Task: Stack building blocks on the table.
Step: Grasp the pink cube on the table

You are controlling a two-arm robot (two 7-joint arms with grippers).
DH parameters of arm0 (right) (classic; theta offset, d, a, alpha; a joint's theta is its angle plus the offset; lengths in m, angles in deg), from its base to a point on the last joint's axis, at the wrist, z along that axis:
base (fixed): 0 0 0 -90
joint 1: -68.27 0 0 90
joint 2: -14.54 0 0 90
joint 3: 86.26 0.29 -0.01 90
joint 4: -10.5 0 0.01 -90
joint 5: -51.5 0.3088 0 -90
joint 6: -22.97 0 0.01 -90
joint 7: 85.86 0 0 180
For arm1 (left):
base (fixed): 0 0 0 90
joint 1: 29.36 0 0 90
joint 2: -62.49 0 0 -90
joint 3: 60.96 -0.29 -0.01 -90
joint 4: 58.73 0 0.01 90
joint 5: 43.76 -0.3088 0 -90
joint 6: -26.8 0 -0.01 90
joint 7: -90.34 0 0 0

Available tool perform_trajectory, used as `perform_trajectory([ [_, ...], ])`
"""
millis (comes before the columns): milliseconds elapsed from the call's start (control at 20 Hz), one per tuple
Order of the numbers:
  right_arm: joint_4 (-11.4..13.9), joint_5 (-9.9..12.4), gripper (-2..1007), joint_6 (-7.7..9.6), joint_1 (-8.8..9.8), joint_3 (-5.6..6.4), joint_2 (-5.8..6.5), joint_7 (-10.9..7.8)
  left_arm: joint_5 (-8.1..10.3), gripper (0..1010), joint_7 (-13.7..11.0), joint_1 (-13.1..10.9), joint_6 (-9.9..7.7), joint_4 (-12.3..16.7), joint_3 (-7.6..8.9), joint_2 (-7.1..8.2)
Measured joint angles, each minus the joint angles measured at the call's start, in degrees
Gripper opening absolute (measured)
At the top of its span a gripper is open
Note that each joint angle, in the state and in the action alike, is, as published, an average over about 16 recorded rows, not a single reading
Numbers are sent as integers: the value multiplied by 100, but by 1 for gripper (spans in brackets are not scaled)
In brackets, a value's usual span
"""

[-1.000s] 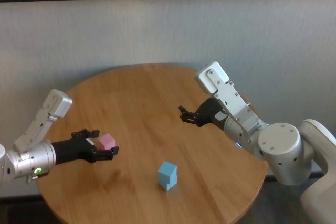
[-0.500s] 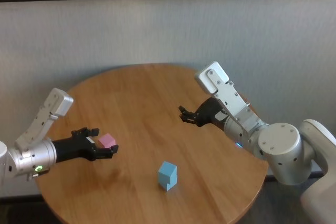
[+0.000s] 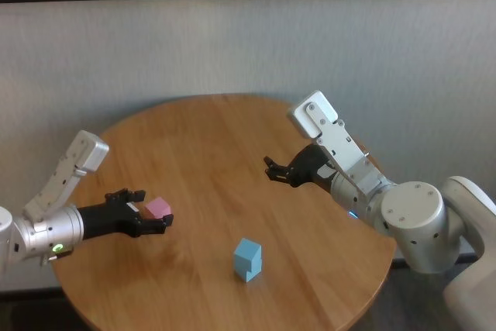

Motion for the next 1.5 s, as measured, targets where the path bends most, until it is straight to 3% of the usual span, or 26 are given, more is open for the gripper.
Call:
perform_trajectory([
  [1150, 0, 0, 1004, 0, 0, 0, 0, 0, -63, 1002, -117, 144, 15, -351, 94, -149],
  [1500, 0, 0, 1004, 0, 0, 0, 0, 0, -62, 940, -113, 144, 11, -348, 96, -149],
])
